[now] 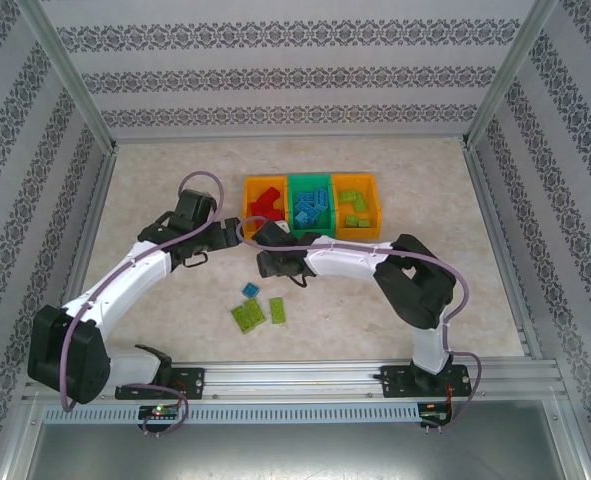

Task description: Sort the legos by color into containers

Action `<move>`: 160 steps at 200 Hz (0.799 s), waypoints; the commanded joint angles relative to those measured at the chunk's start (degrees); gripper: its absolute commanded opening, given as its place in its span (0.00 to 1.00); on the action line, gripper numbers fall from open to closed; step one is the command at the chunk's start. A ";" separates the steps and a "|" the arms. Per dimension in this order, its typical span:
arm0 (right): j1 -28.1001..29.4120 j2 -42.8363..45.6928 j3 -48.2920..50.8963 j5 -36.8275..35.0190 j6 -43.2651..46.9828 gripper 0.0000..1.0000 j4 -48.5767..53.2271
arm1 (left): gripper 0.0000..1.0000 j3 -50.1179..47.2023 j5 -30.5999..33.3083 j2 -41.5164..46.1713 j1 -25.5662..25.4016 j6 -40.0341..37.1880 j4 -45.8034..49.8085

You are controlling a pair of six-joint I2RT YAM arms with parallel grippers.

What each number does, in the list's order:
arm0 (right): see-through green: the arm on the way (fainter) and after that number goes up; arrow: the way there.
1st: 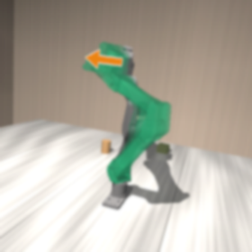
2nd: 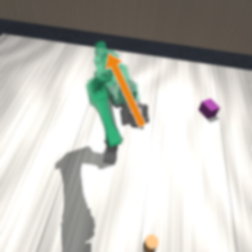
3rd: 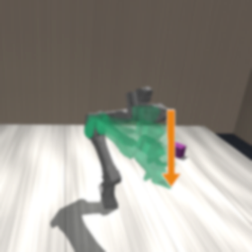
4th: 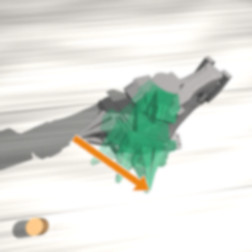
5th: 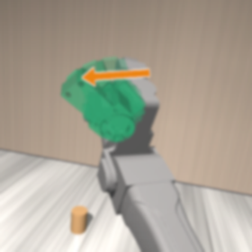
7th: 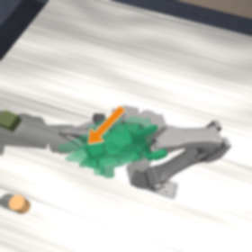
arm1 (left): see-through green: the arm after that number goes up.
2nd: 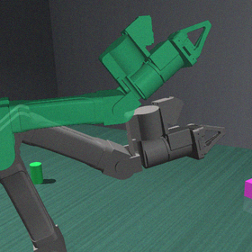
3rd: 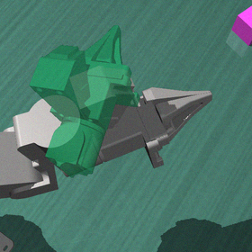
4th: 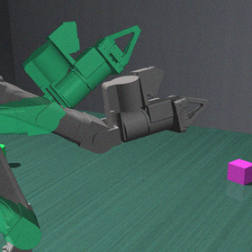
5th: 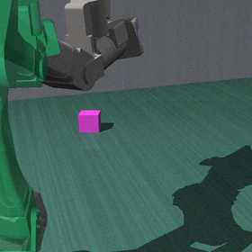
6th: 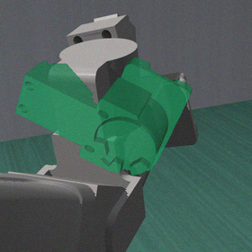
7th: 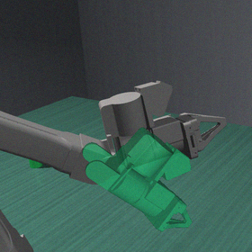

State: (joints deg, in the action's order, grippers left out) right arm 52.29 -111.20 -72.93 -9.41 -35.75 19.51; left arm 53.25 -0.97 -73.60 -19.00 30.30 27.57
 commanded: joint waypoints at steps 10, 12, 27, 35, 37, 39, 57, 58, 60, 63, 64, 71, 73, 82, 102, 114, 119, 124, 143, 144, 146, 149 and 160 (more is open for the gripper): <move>0.35 -3.29 -3.92 0.32 0.91 0.48 5.26 | 0.99 -1.78 1.20 1.94 0.61 -0.32 0.11; 0.33 -3.38 -4.03 0.28 0.93 0.47 5.41 | 0.99 -1.89 1.23 1.96 0.63 -0.33 0.11; 0.35 -3.68 -4.58 -0.04 0.95 0.41 6.25 | 0.99 -2.55 1.41 2.79 0.56 -0.42 0.16; 0.35 -3.59 -4.76 -0.01 0.96 0.37 6.73 | 0.99 -2.88 1.49 3.15 0.63 -0.42 0.12; 0.35 -3.59 -4.83 -0.09 0.97 0.36 6.83 | 0.99 -3.00 1.45 3.23 0.61 -0.42 0.12; 0.35 -3.59 -4.90 -0.13 0.99 0.35 6.92 | 0.99 -3.03 1.49 3.34 0.59 -0.42 0.11; 0.35 -3.35 -5.34 -0.32 1.27 0.29 7.53 | 0.99 -3.58 1.66 3.84 0.64 -0.51 0.11; 0.35 -3.38 -5.41 -0.29 1.24 0.29 7.55 | 0.99 -3.59 1.67 3.87 0.64 -0.51 0.11; 0.35 -3.29 -5.39 -0.33 1.28 0.28 7.56 | 0.99 -3.59 1.65 3.90 0.57 -0.51 0.11; 0.31 -3.14 -5.47 -0.34 1.43 0.28 7.56 | 0.99 -3.61 1.67 3.90 0.58 -0.59 0.11; 0.33 -3.15 -5.52 -0.35 1.41 0.28 7.56 | 0.99 -3.65 1.67 3.91 0.61 -0.55 0.11; 0.35 -2.92 -5.87 -0.63 1.74 0.26 7.64 | 0.99 -3.76 1.68 3.91 0.66 -0.68 0.27; 0.35 -2.85 -6.01 -0.61 1.85 0.26 7.72 | 0.99 -3.77 1.68 3.95 0.62 -0.64 0.28; 0.36 -2.28 -6.71 -0.96 2.34 0.25 8.02 | 0.99 -3.83 1.64 3.90 0.60 -0.85 0.44; -0.34 0.03 -8.07 -0.90 3.34 0.24 7.28 | 0.99 -3.88 1.91 4.13 0.64 -1.26 1.20; -1.24 1.81 -8.59 -0.42 3.79 0.24 5.70 | 0.99 -4.12 2.35 4.47 0.65 -1.66 1.59; -1.78 2.46 -8.70 -0.02 4.05 0.24 4.90 | 0.99 -4.34 2.45 4.62 0.61 -1.89 1.69; -2.45 3.00 -8.88 0.48 4.02 0.24 4.04 | 0.99 -4.47 2.50 4.78 0.62 -2.00 1.69; -5.16 3.44 -10.20 3.41 4.01 0.24 0.91 | 0.99 -5.54 1.82 5.30 0.63 -2.74 1.63; -5.30 3.40 -10.39 3.51 3.97 0.24 0.89 | 0.99 -5.58 1.71 5.35 0.59 -2.72 1.57; -5.56 3.23 -10.70 3.63 3.98 0.24 0.82 | 1.00 -5.72 1.51 5.32 0.62 -2.84 1.53; -5.85 2.92 -11.32 3.76 4.14 0.24 0.82 | 0.99 -5.82 1.35 5.31 0.57 -3.06 1.46; -7.07 1.37 -13.72 4.27 4.75 0.25 1.21 | 1.00 -6.58 0.07 5.35 0.64 -3.58 1.14</move>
State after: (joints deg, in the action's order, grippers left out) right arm 48.21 -110.00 -81.89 -7.14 -32.62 23.55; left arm 48.47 0.23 -69.34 -19.00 29.10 27.77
